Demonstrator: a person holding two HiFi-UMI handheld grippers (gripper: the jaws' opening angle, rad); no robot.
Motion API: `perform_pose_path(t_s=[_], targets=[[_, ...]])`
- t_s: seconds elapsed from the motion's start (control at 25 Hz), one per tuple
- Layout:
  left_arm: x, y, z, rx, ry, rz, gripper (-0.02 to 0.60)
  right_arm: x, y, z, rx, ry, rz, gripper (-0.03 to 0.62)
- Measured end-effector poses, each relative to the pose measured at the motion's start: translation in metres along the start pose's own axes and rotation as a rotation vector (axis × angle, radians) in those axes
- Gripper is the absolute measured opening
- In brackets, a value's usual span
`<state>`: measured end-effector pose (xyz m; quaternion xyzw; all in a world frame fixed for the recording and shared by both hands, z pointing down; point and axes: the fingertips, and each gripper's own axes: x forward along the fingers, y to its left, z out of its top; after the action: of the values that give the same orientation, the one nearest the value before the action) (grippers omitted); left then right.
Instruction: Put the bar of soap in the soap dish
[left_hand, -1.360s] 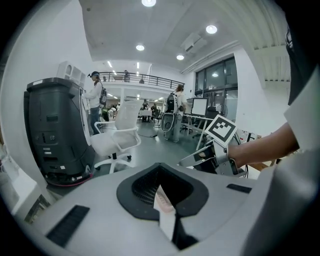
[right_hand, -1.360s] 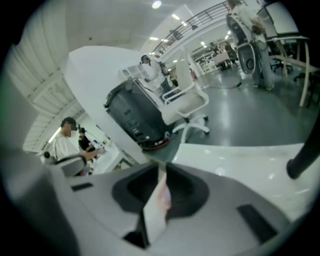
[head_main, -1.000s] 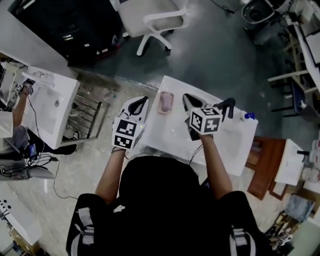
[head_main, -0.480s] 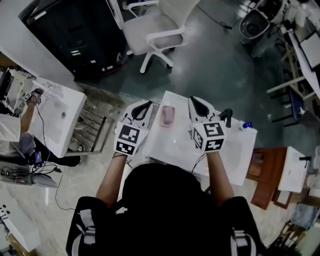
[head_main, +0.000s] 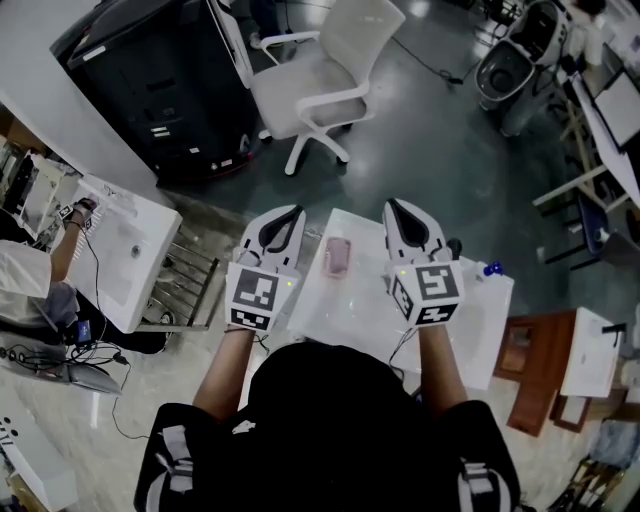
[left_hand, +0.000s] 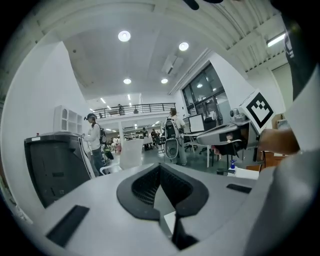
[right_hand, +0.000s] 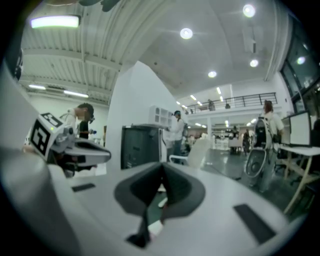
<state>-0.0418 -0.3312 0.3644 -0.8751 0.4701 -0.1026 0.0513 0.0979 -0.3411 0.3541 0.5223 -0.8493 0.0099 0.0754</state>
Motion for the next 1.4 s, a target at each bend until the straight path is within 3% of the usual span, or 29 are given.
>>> perform_pose_path(t_s=[0.4,1.4], targets=[[-0.002,0.004,0.021,-0.070,-0.078,0.000,0.025,-0.001,-0.004,0.005,-0.043,-0.029,-0.037,0.035],[0.001,0.006,0.030,-0.046,-0.091,0.001,0.025,0.002,0.000,0.013,-0.047,-0.042,-0.026,0.035]])
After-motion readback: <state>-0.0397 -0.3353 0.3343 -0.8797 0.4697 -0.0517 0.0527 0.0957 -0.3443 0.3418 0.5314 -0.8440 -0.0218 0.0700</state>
